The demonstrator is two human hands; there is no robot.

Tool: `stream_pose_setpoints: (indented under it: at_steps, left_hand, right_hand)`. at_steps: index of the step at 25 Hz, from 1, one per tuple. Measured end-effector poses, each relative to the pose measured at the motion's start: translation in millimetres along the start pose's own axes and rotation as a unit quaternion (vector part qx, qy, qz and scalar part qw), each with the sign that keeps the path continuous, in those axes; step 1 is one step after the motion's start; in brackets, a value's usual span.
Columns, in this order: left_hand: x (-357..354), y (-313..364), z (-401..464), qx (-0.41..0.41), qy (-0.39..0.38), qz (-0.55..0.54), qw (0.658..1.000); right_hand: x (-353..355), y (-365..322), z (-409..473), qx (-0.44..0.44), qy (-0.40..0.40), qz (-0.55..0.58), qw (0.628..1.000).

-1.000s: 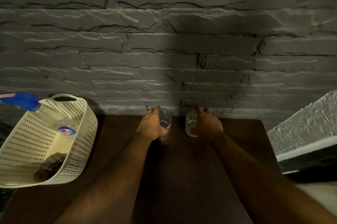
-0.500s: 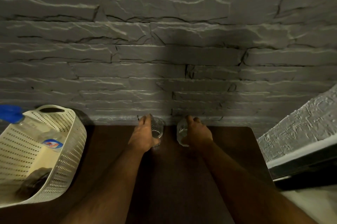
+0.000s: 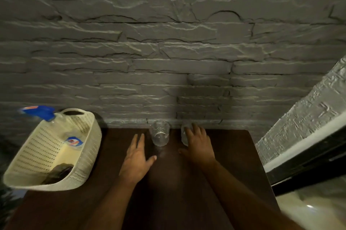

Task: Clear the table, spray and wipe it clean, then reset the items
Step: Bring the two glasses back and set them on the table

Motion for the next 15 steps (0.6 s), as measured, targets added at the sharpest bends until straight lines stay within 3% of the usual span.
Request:
stream_pose_setpoints:
  at_steps: [4,10,15]
  left_hand:
    - [31,-42,-46,0.017,0.014,-0.016,1.000]
    - [86,-148,-135,0.052,0.065,-0.038,0.996]
    - [126,-298,-247,0.145,0.115,-0.051,0.981]
  right_hand:
    - [-1,-74,-20,0.080,0.044,-0.018,0.996]
    - [-29,-221,-61,0.158,-0.044,0.018,0.986]
    - [-78,-368,-113,0.294,-0.089,0.057,0.950]
Point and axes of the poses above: each hand's wrist, its own z-axis towards the middle knuckle, its own x-axis out of the back of the hand, y = z × x, the point moved 2 cm from there along z, towards the middle knuckle, and after that the axes turned 13 degrees about x, right-handed, at the moved point
